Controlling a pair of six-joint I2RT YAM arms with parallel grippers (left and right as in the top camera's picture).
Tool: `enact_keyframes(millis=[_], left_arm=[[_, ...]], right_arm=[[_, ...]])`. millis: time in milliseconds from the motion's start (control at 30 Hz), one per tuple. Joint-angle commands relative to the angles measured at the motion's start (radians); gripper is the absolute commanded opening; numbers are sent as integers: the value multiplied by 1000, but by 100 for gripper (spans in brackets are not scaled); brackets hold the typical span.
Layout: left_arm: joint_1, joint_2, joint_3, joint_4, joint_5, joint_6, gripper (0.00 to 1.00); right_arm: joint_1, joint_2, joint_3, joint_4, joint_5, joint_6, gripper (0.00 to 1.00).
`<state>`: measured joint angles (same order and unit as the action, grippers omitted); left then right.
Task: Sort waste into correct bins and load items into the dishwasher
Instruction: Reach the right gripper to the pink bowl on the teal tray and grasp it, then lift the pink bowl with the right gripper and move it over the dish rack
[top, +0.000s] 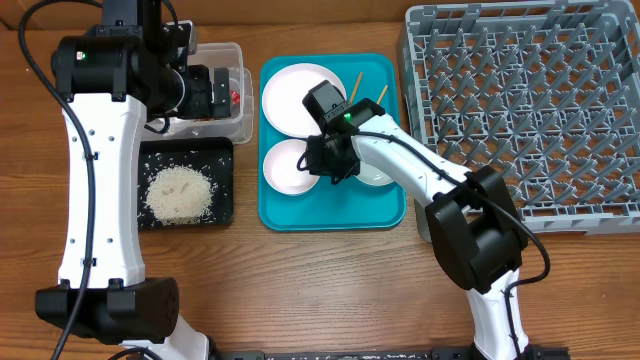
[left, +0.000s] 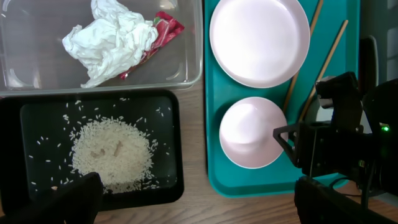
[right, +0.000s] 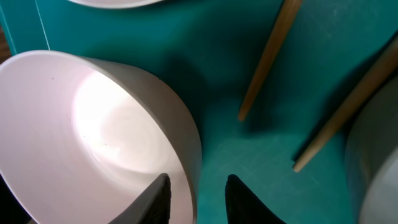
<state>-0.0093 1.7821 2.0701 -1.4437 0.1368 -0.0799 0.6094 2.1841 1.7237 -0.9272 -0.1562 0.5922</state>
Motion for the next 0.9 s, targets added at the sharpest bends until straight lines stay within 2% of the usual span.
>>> enact_keyframes(millis=[0,67,100,300,500,600,700,867], left_arm=[[3,-20,20,4,-14,-10,100],[3,-20,20,4,-14,-10,100],[3,-20,20,4,-14,-10,100],[3,-20,20,4,-14,-10,100],[3,-20,20,4,-14,-10,100],[3,-20,20,4,-14,-10,100],[3,-20,20,4,-14,-10,100],[3,-20,20,4,-14,-10,100]], right_arm=[[-1,5,-5,8,18,8,24],[-1,5,-5,7,24,7,7],[-1,5,-5,6,24,8,4],[-4,3,5,-13,25,7,4],[-43,-79,129,-152,117,3,4],[-82,-164,232,-239,246,-21,4],[-120,-249,305,-303,456,-20,4],[-166,-348,325,-288,848,-22,4]])
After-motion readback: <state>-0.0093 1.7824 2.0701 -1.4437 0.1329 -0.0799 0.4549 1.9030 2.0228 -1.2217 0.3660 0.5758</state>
